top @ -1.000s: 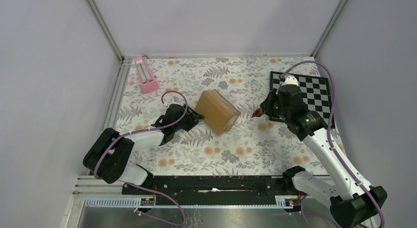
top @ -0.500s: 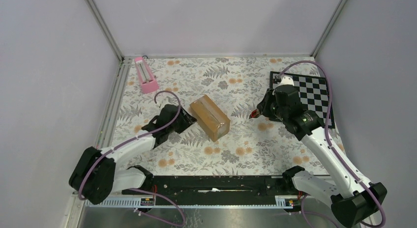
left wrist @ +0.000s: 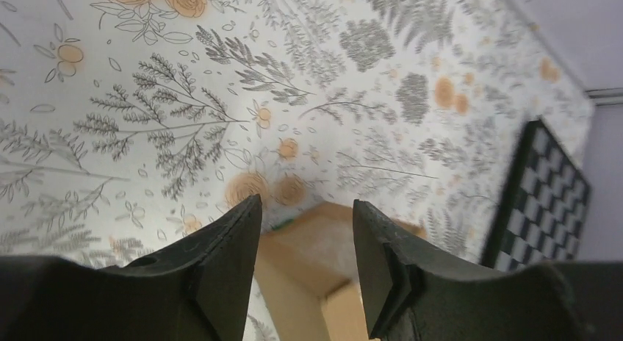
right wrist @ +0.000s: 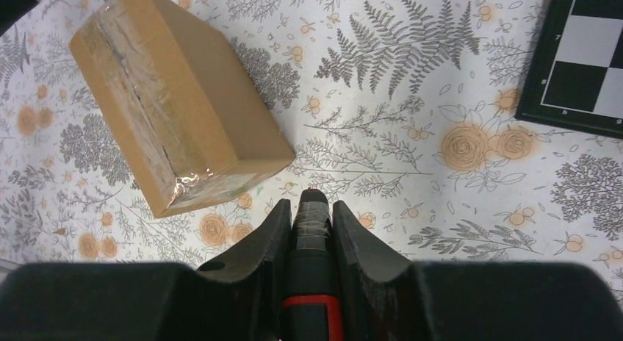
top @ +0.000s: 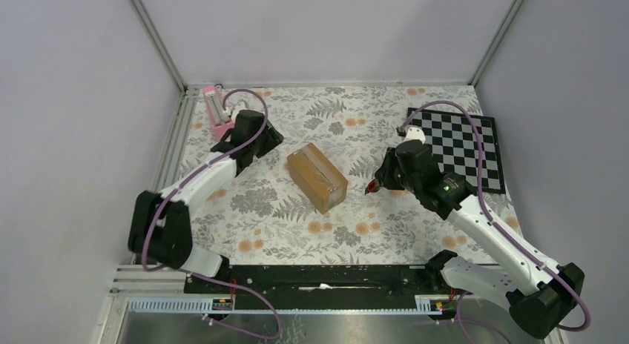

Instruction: Unpack the express box

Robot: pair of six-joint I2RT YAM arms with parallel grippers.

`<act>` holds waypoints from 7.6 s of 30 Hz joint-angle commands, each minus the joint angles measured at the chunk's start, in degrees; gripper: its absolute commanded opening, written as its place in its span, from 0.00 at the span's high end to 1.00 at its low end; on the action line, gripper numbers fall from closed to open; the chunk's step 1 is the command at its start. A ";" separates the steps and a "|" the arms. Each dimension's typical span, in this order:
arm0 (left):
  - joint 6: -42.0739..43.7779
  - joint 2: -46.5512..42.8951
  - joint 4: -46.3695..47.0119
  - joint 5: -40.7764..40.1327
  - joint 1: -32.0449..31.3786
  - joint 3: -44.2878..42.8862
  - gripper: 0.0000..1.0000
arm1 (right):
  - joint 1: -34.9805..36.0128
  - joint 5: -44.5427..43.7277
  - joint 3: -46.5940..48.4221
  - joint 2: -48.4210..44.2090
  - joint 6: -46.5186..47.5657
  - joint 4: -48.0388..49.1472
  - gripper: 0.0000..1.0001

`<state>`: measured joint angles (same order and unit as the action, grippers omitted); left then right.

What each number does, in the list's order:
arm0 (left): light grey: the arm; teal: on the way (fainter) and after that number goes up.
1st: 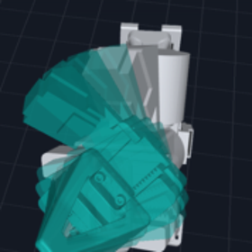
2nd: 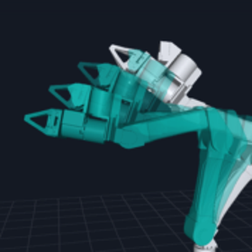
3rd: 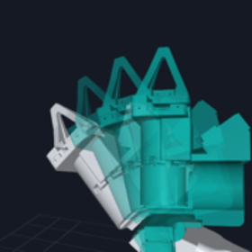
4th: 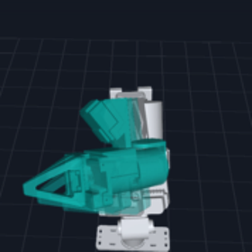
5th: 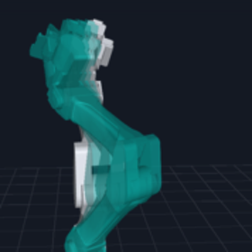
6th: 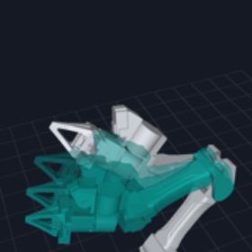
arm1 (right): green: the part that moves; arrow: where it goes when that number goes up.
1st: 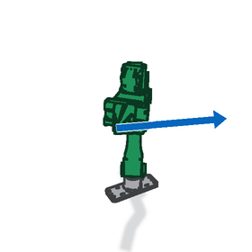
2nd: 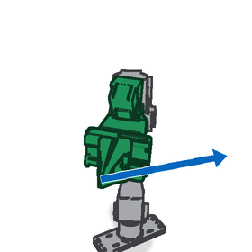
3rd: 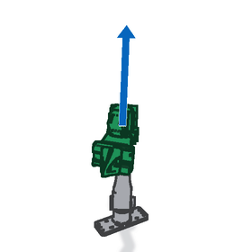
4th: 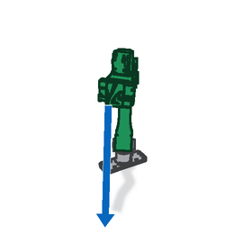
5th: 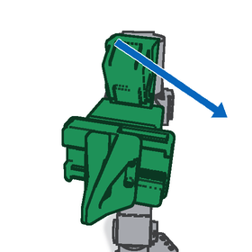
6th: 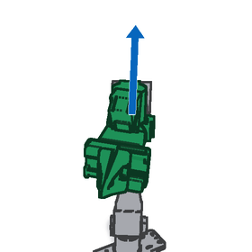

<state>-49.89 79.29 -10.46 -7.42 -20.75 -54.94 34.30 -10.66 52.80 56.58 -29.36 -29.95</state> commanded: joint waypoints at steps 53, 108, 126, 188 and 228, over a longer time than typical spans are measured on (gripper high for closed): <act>-4.53 -17.98 10.92 27.96 -11.95 21.76 0.22 | 17.81 -14.43 7.35 8.91 2.55 -5.21 1.00; -12.93 -9.97 14.86 23.62 -12.19 25.30 0.42 | 25.42 -13.43 8.49 14.76 18.34 25.54 1.00; -14.09 -10.81 14.90 22.80 -12.68 26.20 0.42 | 25.64 -12.39 7.87 14.90 17.22 22.25 1.00; -20.76 -9.28 2.68 -2.11 -19.93 21.97 0.35 | 25.64 -6.22 12.90 17.41 16.44 9.97 1.00; -21.99 -12.63 -2.91 -8.38 -22.53 17.37 0.15 | 25.60 -3.43 9.73 14.69 14.18 4.54 1.00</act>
<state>-78.35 68.71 -7.25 -11.25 -44.91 -35.64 59.20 -17.96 64.14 72.36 -16.71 -20.64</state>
